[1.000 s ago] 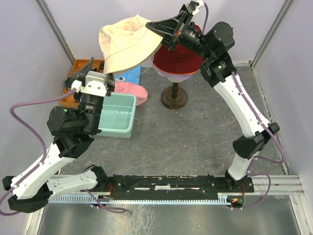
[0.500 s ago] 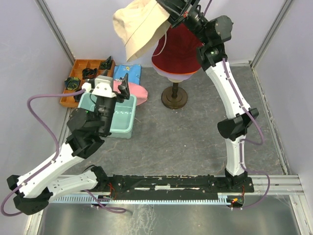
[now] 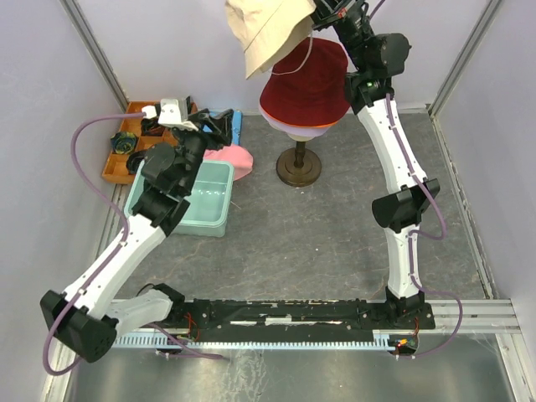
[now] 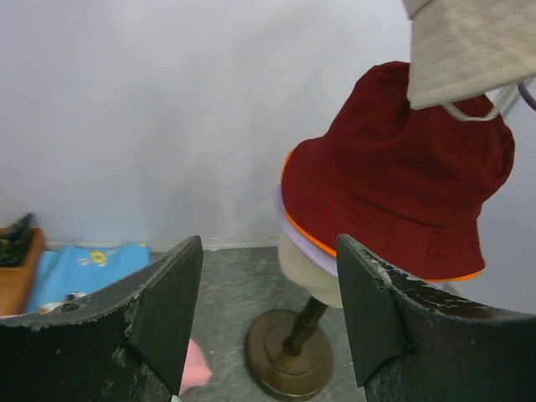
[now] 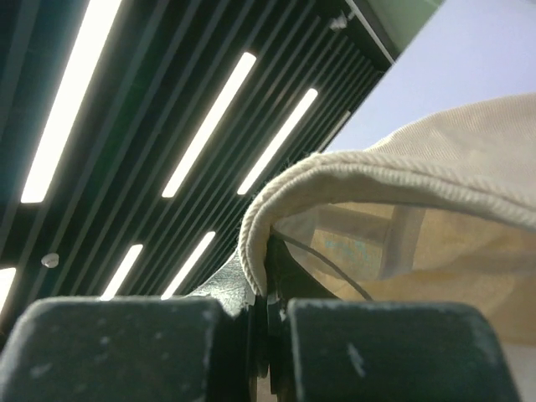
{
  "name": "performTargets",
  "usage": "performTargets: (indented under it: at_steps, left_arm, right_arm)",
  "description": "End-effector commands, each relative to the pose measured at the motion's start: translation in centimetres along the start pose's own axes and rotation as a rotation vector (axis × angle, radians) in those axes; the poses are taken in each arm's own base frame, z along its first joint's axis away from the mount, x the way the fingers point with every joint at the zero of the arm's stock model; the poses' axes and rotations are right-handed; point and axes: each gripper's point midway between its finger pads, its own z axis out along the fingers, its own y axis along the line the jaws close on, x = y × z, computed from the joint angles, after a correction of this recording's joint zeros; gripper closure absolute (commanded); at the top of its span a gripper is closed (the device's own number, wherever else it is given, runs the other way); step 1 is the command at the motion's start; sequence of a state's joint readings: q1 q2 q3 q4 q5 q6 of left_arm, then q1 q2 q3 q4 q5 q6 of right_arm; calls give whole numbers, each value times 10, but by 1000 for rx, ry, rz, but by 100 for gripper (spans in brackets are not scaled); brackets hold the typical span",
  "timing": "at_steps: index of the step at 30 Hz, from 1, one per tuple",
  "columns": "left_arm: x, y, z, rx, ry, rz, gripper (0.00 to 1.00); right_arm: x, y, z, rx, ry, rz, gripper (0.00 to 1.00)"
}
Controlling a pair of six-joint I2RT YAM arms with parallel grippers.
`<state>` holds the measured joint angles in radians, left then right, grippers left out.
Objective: Stack the hats
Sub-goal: Stack the hat on the hat.
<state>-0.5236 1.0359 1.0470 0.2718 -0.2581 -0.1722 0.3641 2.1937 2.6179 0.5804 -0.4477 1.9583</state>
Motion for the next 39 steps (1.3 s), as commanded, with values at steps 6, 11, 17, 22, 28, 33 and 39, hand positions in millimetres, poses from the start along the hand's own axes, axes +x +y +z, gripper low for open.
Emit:
performTargets:
  at_steps: [6,11,17,22,28,33,39]
  left_arm:
    - [-29,-60,46,258,-82,-338,30]
    - [-21,-58,57,269,-67,-332,30]
    - [-10,-45,65,264,-48,-331,30]
    - [-2,-39,76,285,-34,-344,30]
    - [-8,-46,86,367,-43,-400,31]
    - [-36,-63,93,468,-95,-440,31]
    - [-75,-82,99,578,-160,-500,33]
  right_arm:
    - [-15,31,-4,-215,-113,-213,100]
    - [-32,14,-10,-261,-200,-287,100]
    - [-48,-2,-10,-254,-286,-339,100]
    - [-52,9,-16,-348,-373,-392,100]
    - [-47,17,-12,-346,-361,-437,100]
    - [-41,22,-10,-345,-331,-434,100]
    - [-35,23,-10,-337,-307,-420,100]
